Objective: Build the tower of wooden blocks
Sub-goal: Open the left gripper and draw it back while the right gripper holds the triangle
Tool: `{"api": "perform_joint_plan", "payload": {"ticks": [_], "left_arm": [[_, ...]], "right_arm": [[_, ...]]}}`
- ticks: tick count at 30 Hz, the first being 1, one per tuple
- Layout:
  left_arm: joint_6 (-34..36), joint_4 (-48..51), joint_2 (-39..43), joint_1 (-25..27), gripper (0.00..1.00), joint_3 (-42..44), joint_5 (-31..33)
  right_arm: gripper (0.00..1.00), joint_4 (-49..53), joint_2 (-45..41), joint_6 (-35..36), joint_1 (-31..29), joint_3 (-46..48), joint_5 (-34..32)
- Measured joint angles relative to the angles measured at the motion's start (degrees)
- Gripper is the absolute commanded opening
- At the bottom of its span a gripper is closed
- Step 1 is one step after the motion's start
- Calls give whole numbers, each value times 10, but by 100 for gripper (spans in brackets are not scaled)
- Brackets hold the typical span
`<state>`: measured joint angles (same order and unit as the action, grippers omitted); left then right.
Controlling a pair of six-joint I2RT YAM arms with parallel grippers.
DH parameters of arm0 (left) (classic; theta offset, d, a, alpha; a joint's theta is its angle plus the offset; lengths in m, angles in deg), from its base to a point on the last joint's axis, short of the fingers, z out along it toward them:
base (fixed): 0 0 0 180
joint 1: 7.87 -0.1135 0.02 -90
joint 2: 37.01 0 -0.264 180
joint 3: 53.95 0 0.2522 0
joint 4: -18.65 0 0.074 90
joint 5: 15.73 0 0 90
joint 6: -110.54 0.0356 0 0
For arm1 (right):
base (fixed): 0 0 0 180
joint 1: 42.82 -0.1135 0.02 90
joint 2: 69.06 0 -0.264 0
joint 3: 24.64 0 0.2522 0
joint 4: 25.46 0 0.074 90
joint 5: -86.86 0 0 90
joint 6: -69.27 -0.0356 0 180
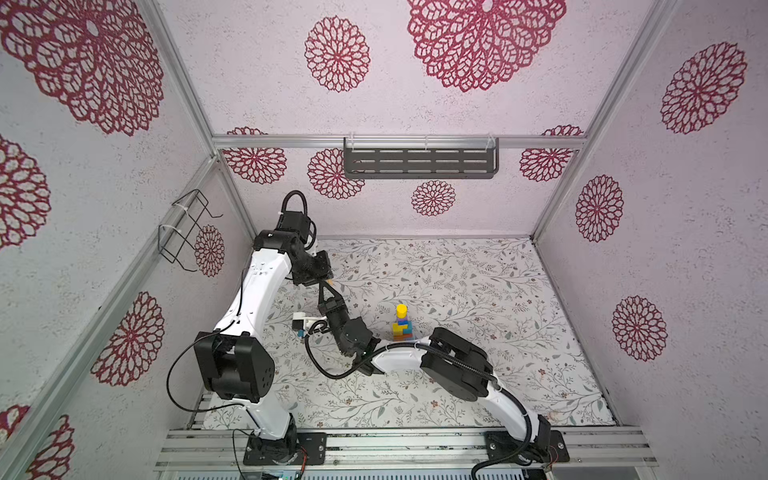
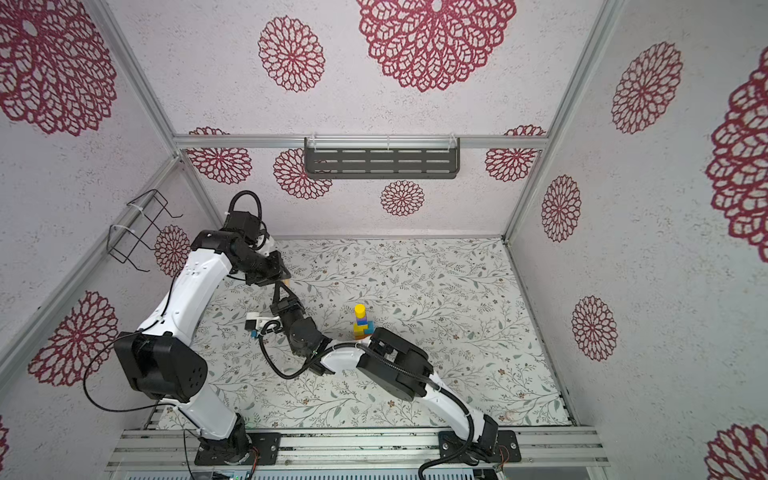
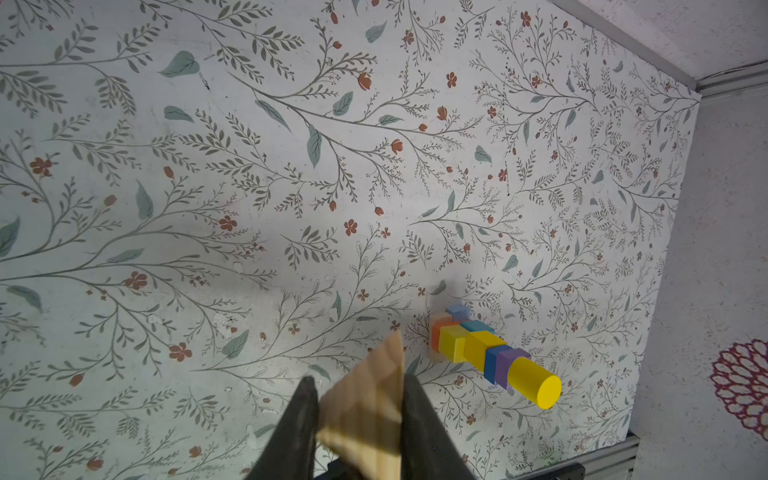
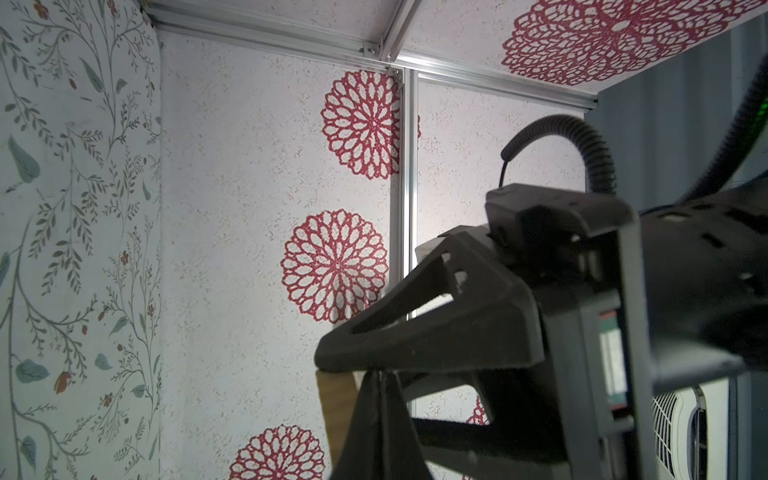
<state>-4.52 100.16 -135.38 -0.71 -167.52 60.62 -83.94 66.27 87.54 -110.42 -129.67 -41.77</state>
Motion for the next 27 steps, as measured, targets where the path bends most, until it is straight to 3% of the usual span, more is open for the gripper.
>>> {"api": "perform_joint_plan", "payload": {"ticks": [7, 8, 10, 11, 12, 27], "left_arm": [[0, 2, 0, 0, 27, 0, 0], [0, 2, 0, 0, 27, 0, 0], [0, 1, 0, 0, 27, 0, 0], [0, 2, 0, 0, 27, 0, 0], [0, 4, 0, -1, 27, 0, 0], [-1, 25, 0, -5, 27, -15, -13]], "right_arm": [[0, -11, 0, 3, 0, 6, 0], [10, -14, 0, 4, 0, 9, 0], [40, -20, 0, 4, 0, 15, 3], [48, -22, -1, 7, 0, 20, 1], [50, -24, -1, 9, 0, 24, -1], [51, -34, -15, 19, 7, 60, -3]]}}
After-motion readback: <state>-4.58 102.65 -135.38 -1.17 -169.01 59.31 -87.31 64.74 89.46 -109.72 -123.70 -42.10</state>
